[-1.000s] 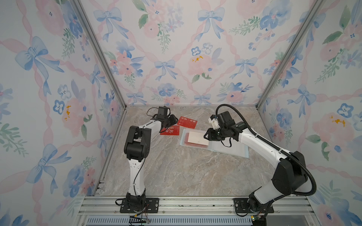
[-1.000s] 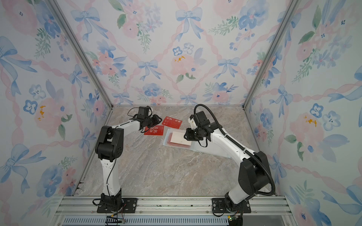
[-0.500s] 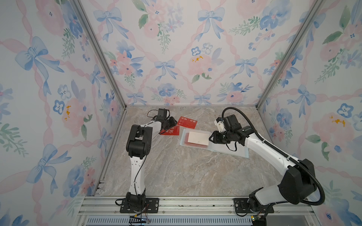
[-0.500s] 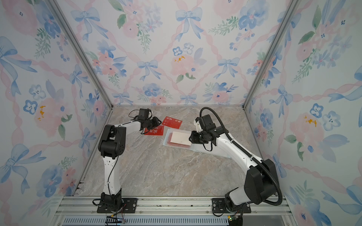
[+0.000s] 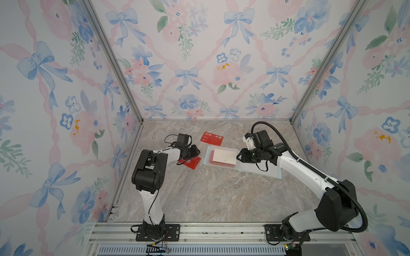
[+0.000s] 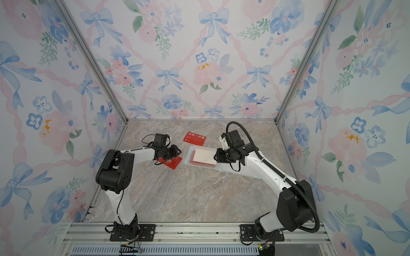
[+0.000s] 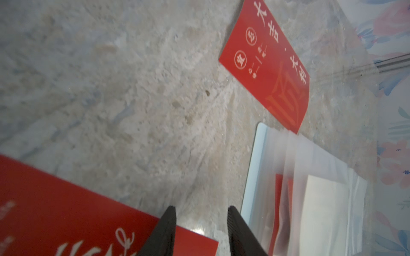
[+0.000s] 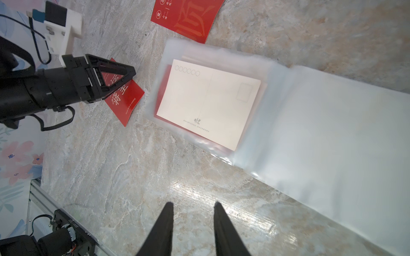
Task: Place the photos into the photo albums
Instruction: Move the photo to the center of the board.
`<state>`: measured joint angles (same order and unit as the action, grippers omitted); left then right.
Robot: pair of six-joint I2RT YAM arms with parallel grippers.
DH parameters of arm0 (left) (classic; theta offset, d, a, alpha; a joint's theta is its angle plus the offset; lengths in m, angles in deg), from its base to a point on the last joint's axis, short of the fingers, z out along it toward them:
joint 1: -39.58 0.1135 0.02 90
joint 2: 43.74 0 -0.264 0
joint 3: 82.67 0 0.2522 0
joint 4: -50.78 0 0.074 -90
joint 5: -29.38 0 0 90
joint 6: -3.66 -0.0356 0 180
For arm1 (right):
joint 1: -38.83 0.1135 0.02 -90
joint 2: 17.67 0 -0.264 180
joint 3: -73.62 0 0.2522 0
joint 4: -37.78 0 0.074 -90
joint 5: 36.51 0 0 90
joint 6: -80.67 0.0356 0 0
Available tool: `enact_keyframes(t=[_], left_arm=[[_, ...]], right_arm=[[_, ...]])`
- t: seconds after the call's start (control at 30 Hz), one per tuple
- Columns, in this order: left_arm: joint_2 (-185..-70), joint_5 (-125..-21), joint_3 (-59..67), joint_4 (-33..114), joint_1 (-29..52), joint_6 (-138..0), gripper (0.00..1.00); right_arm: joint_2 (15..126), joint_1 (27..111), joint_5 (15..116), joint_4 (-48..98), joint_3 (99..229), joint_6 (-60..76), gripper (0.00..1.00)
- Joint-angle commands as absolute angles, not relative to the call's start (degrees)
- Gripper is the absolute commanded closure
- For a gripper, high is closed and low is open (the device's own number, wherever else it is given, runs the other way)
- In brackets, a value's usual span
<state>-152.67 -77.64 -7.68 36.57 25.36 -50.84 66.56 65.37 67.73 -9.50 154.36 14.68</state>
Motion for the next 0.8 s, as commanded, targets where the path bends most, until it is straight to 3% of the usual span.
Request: enact_keyframes(t=[0.0, 0.3, 0.77], left_arm=[[-149.0, -75.9, -12.0, 33.4, 25.4, -51.8, 0.58], [-139.7, -77.5, -10.8, 33.2, 26.4, -51.6, 0.58], [-144.0, -77.9, -9.2, 32.1, 38.9, -54.9, 0.58]], right_arm=[[67.3, 66.5, 67.0, -8.7, 153.5, 15.2, 0.68], [74.7, 73.8, 69.0, -2.7, 156.2, 18.9, 0.68], [84.9, 83.3, 70.2, 12.1, 156.1, 29.4, 0.67]])
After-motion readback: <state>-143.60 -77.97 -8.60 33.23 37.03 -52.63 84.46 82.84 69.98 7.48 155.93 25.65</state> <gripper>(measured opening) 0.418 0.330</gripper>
